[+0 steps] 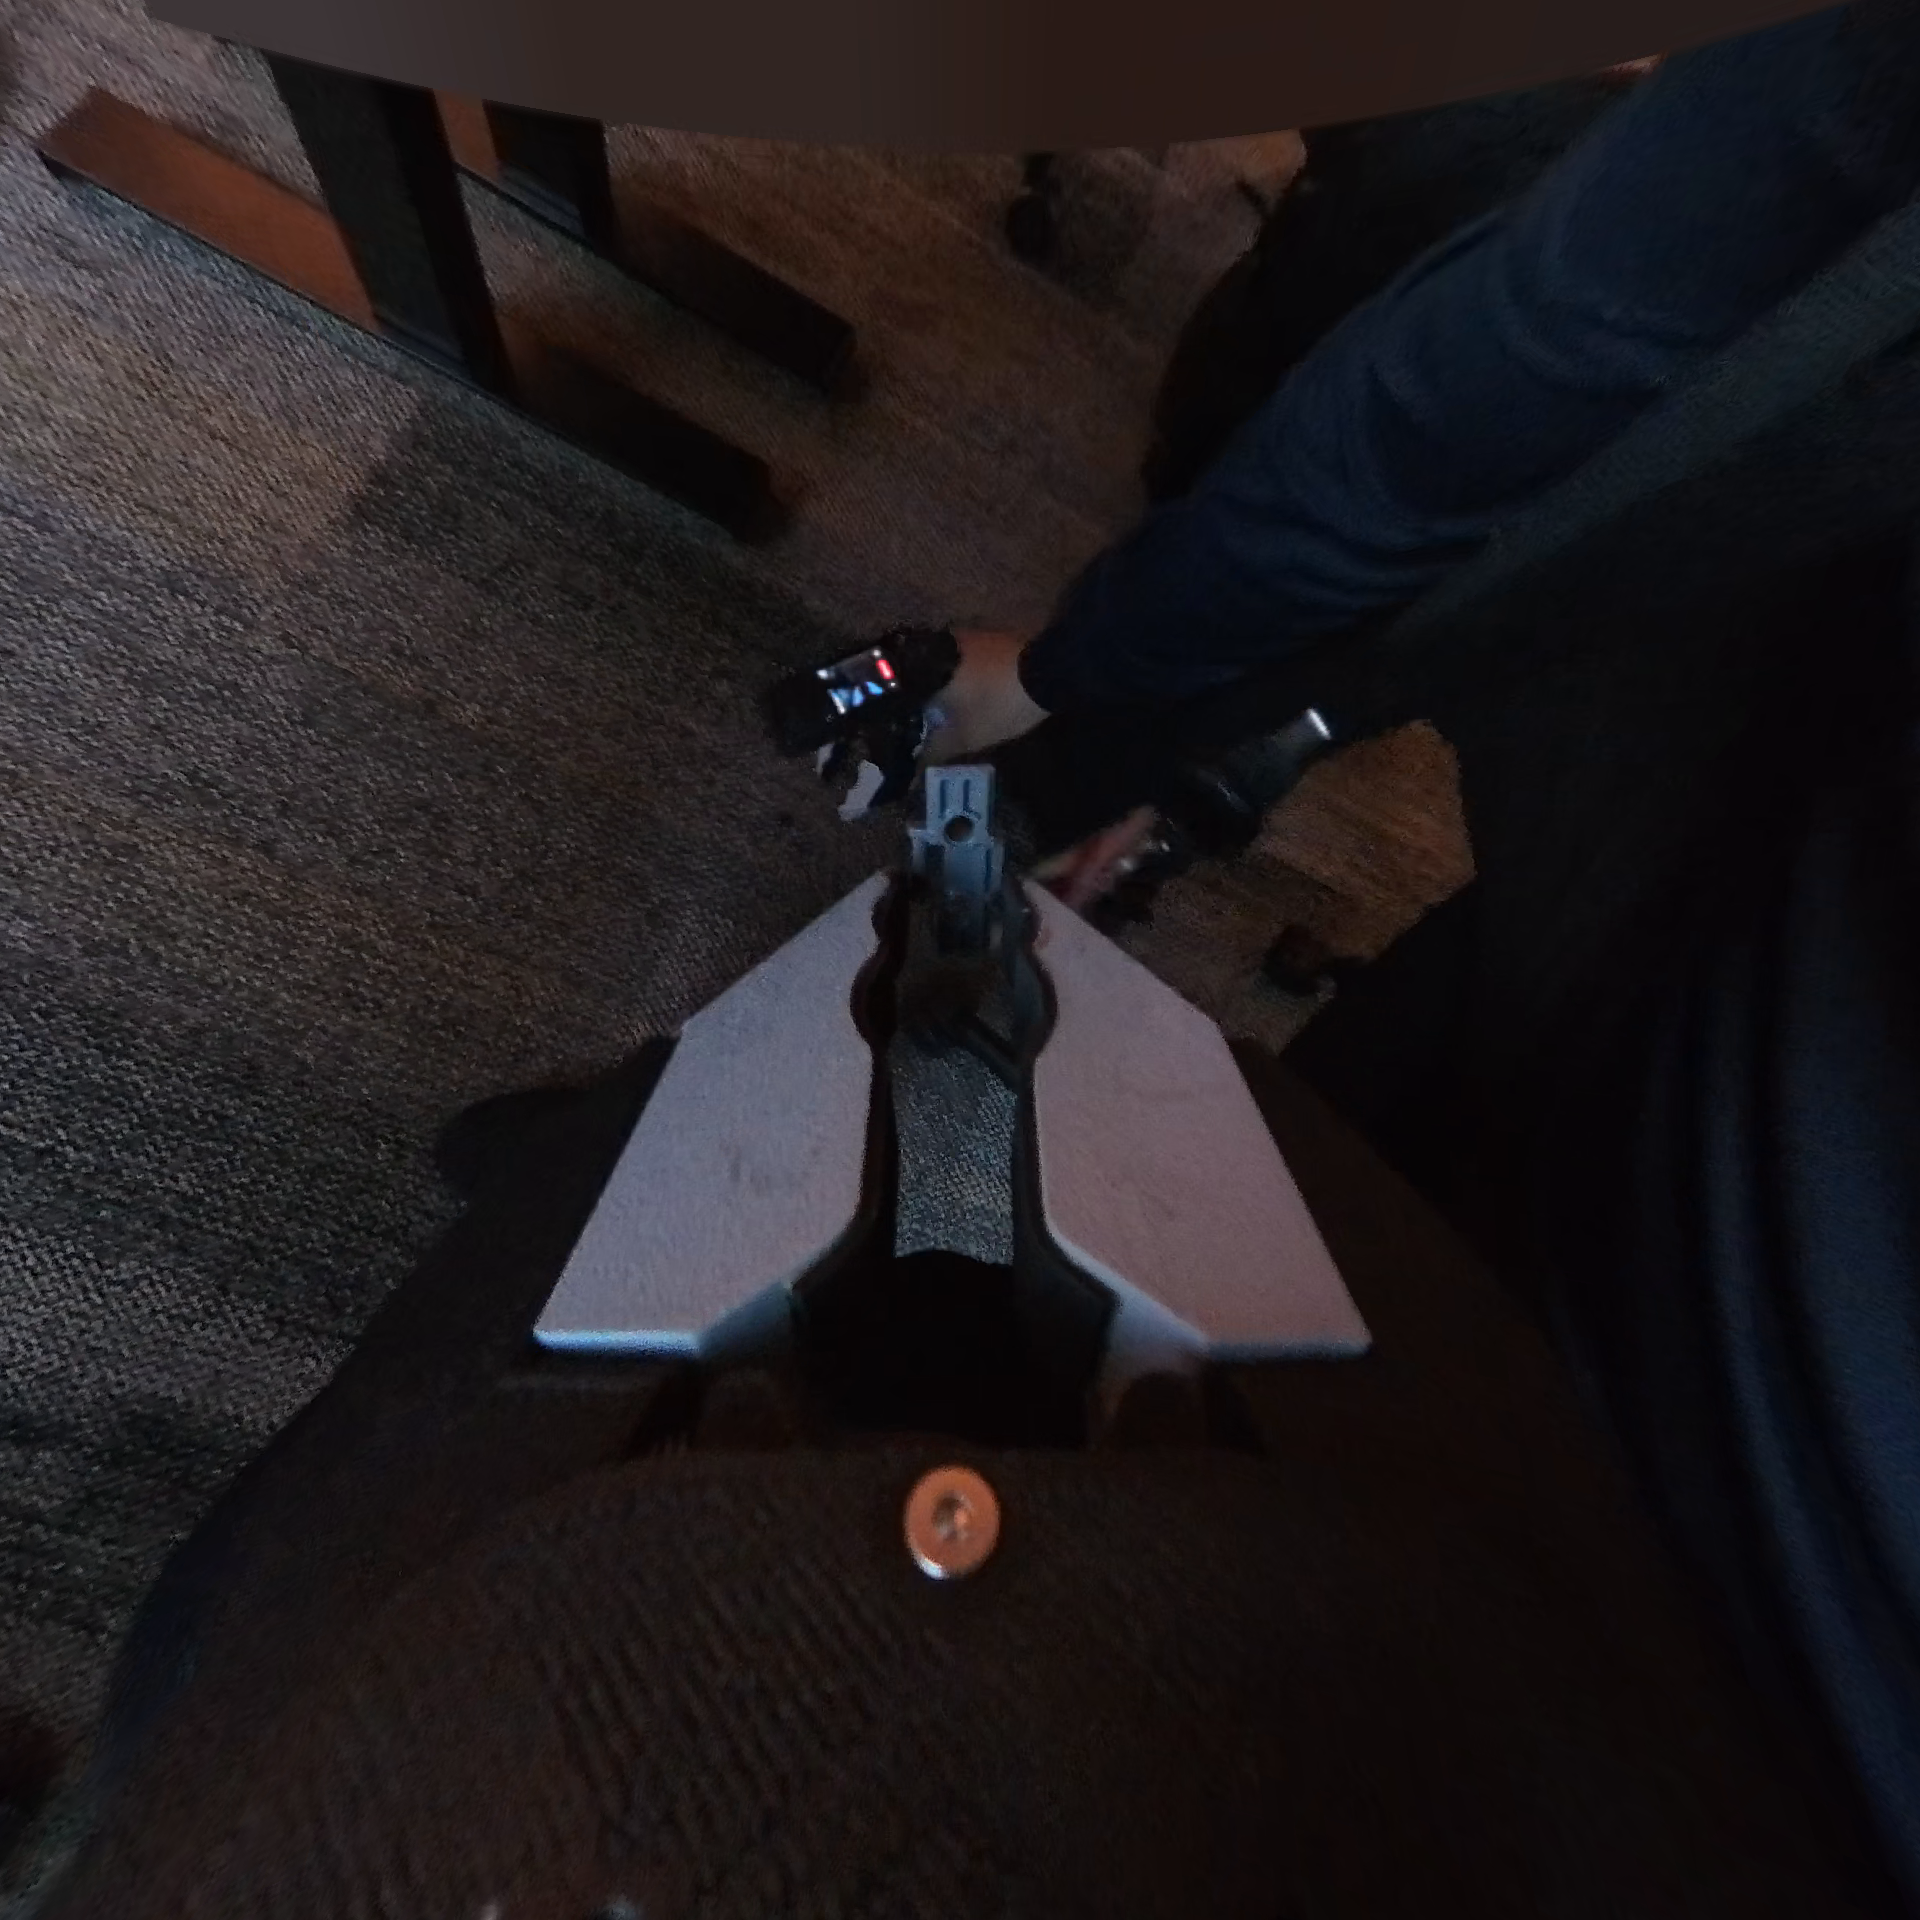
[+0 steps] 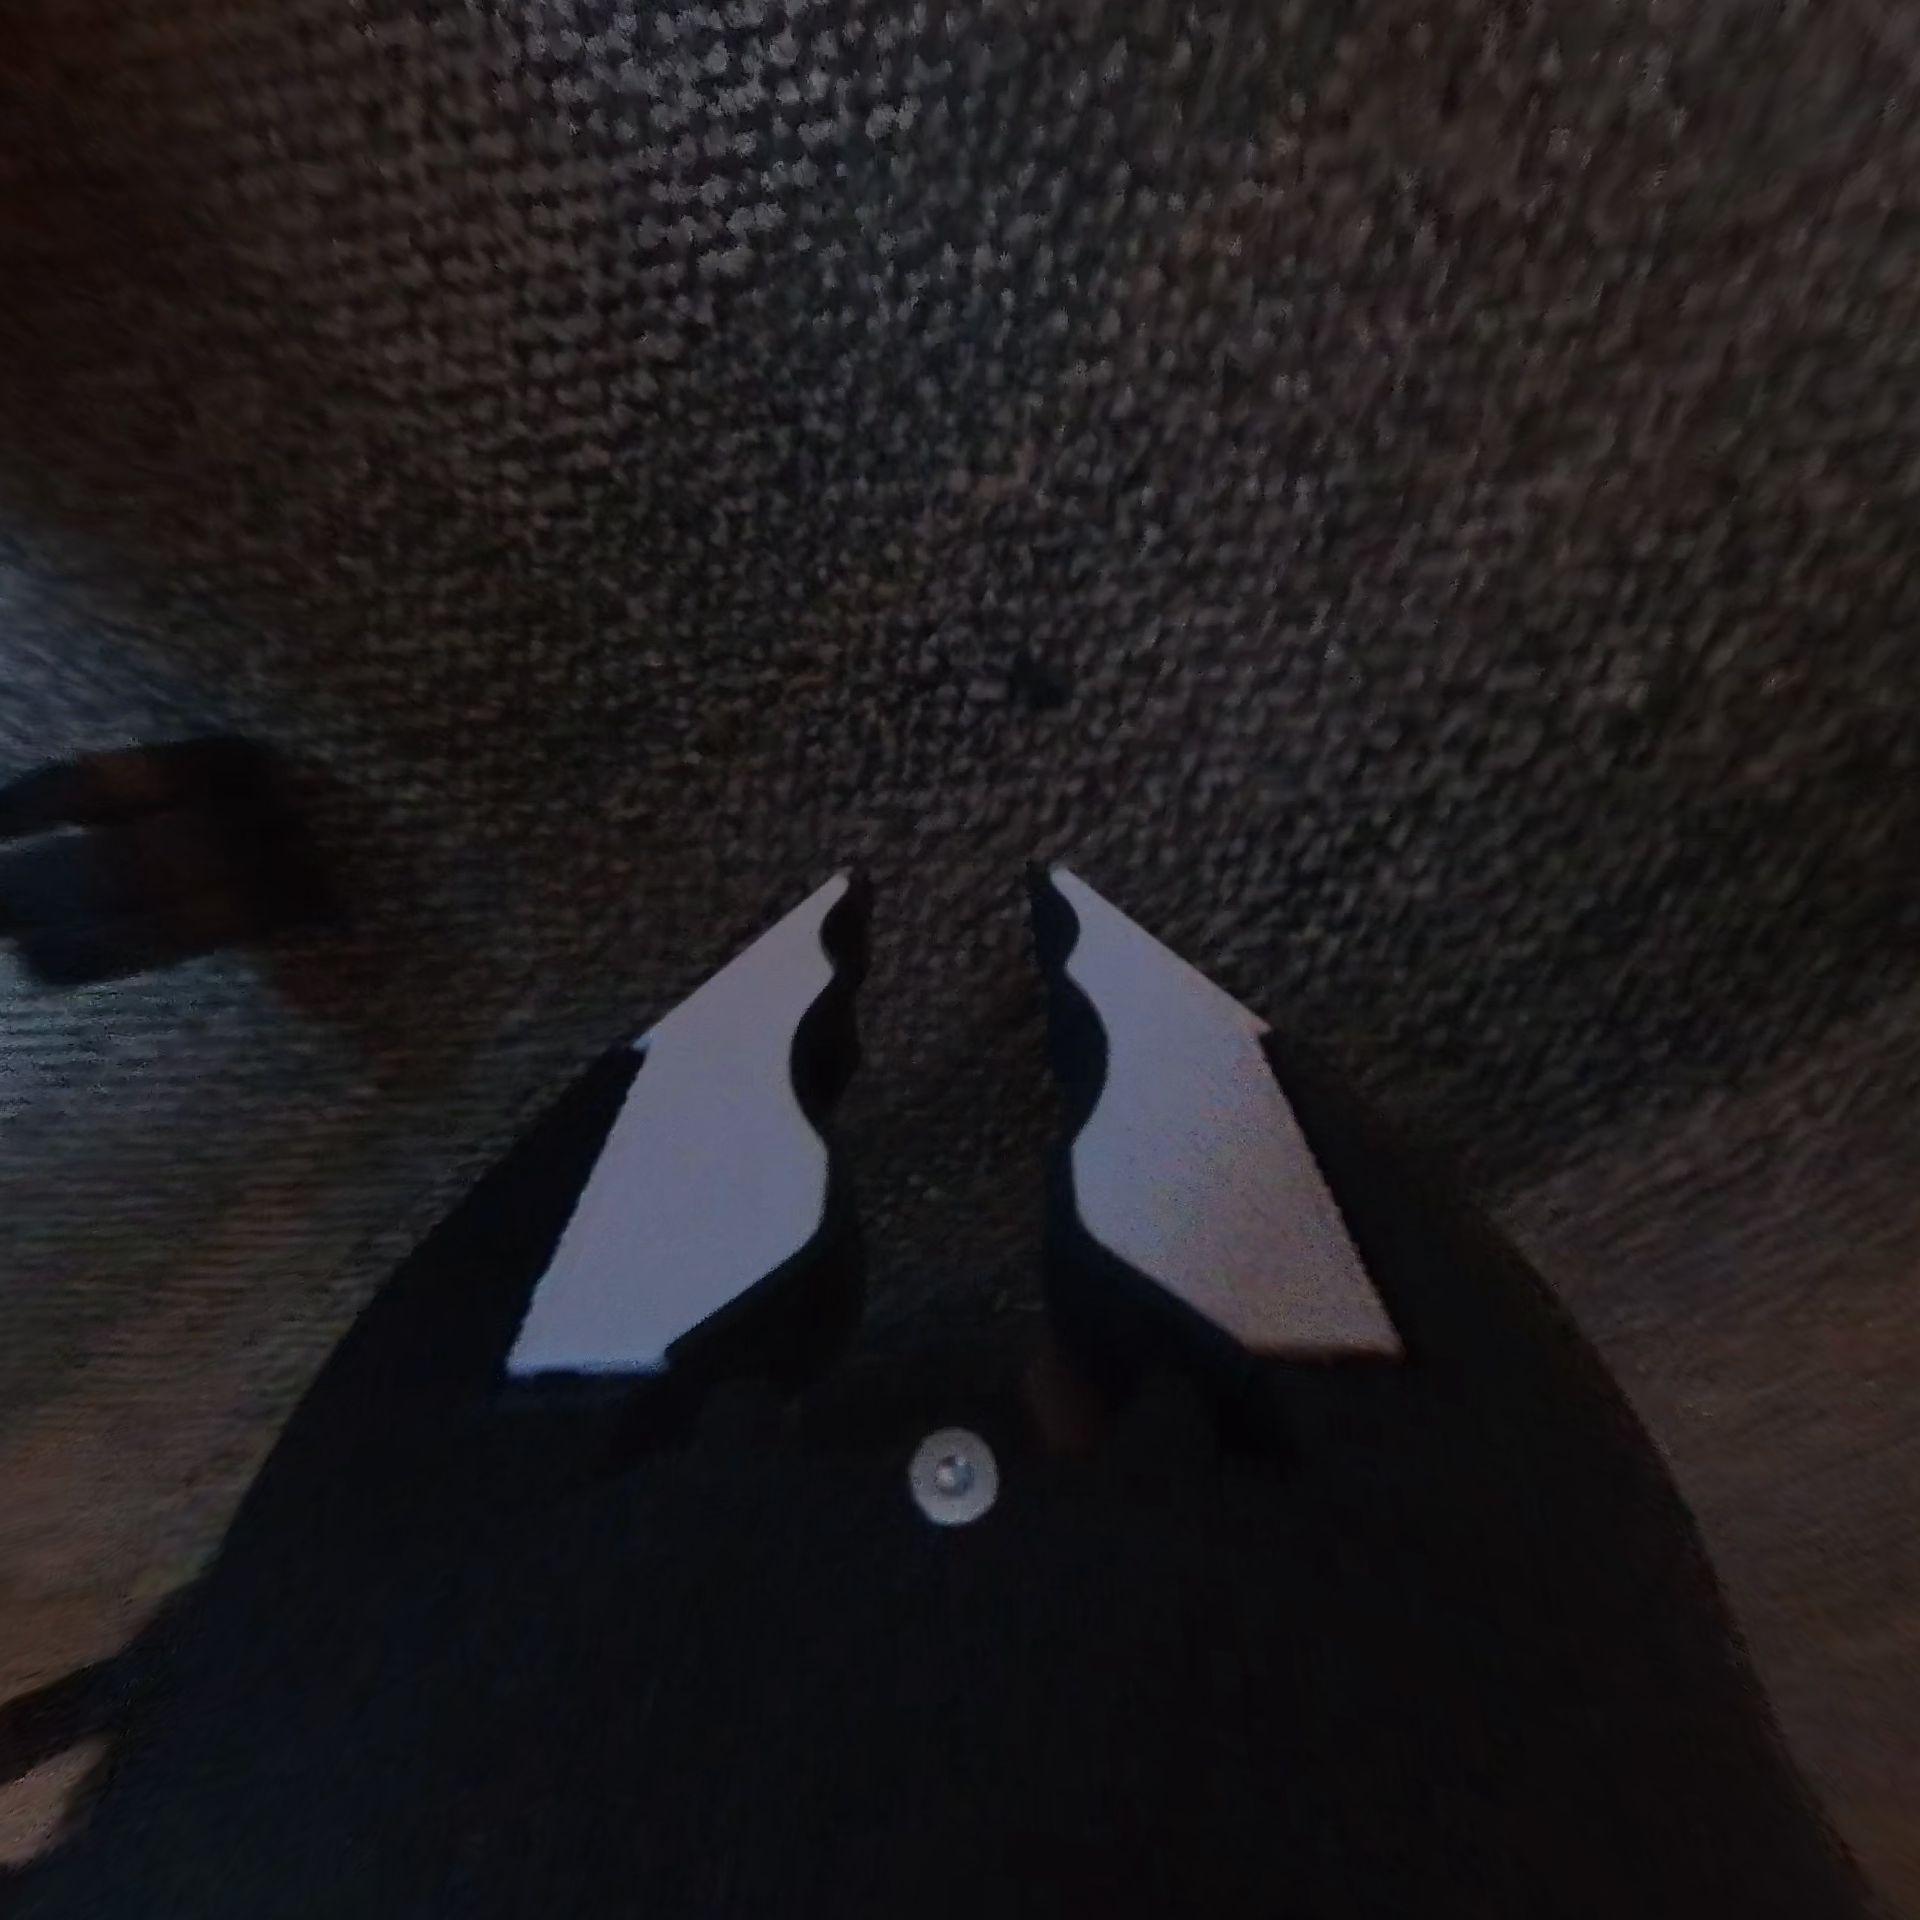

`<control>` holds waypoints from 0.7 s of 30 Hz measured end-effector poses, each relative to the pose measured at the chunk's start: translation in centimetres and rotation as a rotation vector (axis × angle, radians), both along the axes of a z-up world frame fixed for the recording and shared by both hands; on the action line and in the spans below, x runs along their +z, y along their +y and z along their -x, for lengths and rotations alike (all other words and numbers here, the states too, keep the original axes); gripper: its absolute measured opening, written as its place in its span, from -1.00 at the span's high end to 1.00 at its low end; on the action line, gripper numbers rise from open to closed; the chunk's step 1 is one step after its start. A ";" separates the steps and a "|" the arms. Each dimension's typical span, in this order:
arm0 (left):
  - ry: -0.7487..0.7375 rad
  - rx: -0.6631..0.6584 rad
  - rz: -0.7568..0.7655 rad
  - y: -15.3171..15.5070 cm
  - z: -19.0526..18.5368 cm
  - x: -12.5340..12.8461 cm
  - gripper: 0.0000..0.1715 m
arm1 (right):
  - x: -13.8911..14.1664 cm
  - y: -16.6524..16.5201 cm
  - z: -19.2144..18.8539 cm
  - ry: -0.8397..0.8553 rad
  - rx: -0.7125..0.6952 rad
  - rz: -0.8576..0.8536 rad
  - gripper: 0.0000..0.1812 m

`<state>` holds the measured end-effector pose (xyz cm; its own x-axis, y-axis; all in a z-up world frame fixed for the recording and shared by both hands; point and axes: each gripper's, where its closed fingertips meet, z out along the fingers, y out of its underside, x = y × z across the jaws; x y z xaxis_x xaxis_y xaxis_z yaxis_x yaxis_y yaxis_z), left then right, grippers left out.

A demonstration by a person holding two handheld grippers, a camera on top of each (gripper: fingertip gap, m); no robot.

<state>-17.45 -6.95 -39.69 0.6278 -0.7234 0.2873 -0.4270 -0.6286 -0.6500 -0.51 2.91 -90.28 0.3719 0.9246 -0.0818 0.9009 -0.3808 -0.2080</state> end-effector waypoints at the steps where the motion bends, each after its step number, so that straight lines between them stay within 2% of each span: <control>1: -0.004 -0.005 0.004 0.3 -0.1 -0.2 0.84 | -0.4 0.5 0.3 -0.003 0.043 -0.029 0.66; 3: -0.036 -0.021 0.007 0.6 -0.4 -0.1 0.83 | -1.3 1.5 0.6 -0.026 0.095 -0.061 0.66; 8: -0.094 -0.061 0.019 0.1 -0.7 0.4 0.84 | -3.8 2.0 1.0 -0.053 0.155 -0.010 0.68; 16: -0.020 -0.043 0.076 -0.5 0.1 -1.2 0.84 | -5.7 1.9 2.1 -0.111 0.357 -0.062 0.73; 21: -0.048 -0.037 0.115 0.2 -0.2 -1.3 0.83 | -5.7 1.8 2.0 -0.094 0.327 0.019 0.87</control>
<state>-17.22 -6.72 -41.00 0.5851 -0.7063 0.3985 -0.4213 -0.6847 -0.5948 -2.54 4.66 -95.95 0.0623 0.9949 -0.0798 0.9910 -0.0711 -0.1134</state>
